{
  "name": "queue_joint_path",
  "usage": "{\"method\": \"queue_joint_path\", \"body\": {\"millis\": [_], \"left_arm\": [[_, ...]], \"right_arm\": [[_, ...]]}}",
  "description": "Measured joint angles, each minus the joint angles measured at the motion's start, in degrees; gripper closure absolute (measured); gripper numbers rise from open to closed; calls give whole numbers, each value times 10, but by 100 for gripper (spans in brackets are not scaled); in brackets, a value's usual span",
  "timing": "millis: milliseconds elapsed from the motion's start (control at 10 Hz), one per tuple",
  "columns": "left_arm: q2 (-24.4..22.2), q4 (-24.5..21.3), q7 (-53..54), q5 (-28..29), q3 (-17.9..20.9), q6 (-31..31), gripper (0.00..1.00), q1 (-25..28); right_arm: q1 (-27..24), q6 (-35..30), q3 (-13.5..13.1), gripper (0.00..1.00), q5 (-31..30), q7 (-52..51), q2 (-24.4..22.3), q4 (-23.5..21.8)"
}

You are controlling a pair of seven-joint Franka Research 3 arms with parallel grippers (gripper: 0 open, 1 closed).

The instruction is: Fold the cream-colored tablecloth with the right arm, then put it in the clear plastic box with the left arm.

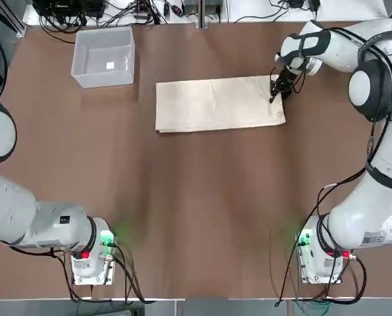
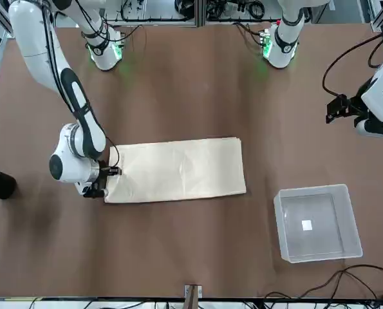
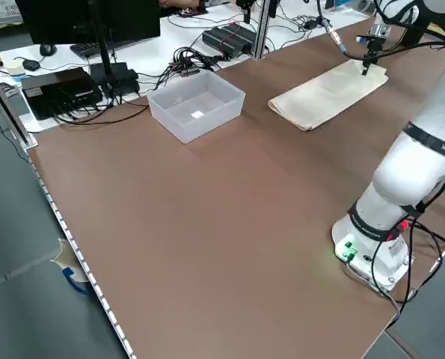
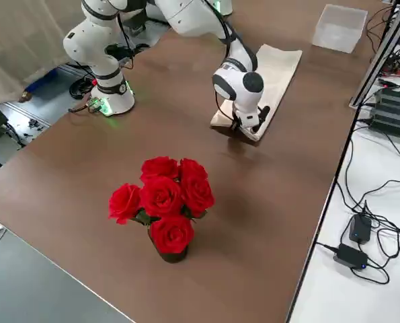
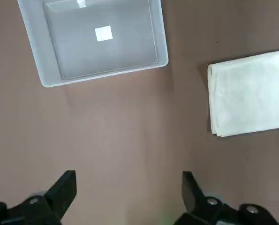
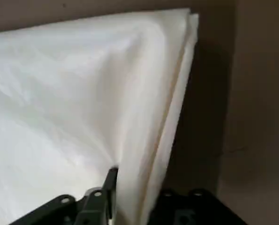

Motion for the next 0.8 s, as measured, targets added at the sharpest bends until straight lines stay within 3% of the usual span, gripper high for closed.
{"method": "queue_joint_path", "body": {"millis": [300,800], "left_arm": [[0,0,0,0,0,0,1,0],[0,0,-1,0,-9,0,1,-1]], "right_arm": [[0,-1,1,92,1,-1,-1,0],[3,0,0,92,-2,-6,-2,0]]}}
